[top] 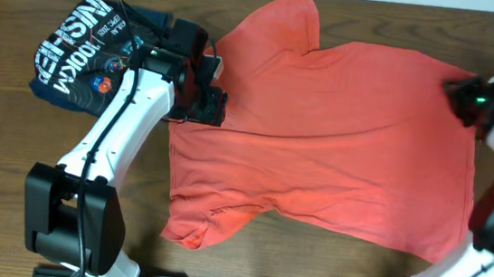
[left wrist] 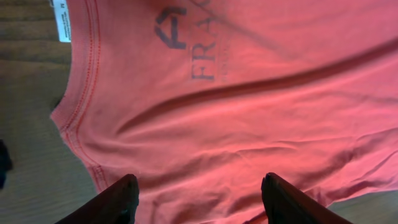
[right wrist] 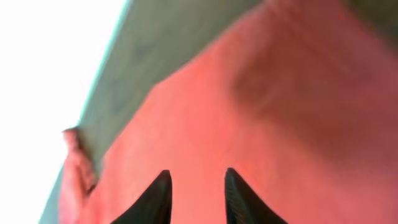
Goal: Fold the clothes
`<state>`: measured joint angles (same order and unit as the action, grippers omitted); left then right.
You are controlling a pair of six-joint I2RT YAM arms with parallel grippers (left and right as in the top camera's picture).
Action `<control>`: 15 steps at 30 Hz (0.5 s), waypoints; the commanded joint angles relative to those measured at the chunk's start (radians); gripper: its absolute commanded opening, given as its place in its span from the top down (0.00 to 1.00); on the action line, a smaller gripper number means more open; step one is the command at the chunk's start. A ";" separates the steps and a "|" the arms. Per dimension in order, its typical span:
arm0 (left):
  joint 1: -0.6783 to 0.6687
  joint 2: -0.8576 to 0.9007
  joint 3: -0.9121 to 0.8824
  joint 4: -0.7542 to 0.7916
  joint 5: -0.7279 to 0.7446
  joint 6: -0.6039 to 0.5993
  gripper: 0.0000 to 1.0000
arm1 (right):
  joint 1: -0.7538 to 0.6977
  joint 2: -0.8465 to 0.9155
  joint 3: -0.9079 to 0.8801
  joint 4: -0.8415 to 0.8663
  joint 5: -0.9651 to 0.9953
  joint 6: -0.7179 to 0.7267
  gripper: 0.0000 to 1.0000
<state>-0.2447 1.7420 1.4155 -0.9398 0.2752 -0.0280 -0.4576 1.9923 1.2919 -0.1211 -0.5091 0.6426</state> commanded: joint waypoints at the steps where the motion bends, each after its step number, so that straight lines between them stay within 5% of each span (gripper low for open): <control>1: 0.004 -0.040 0.024 -0.013 -0.039 0.027 0.34 | -0.078 -0.243 0.032 -0.161 -0.096 -0.174 0.70; 9: 0.004 -0.103 0.024 -0.021 -0.060 0.027 0.27 | -0.138 -0.495 0.025 -0.827 0.286 -0.174 0.65; 15: 0.004 -0.104 0.024 -0.017 -0.060 0.027 0.26 | -0.130 -0.479 -0.144 -0.921 0.483 -0.092 0.99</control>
<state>-0.2447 1.6447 1.4162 -0.9558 0.2287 -0.0181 -0.5934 1.4860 1.2377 -1.0428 -0.1860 0.5083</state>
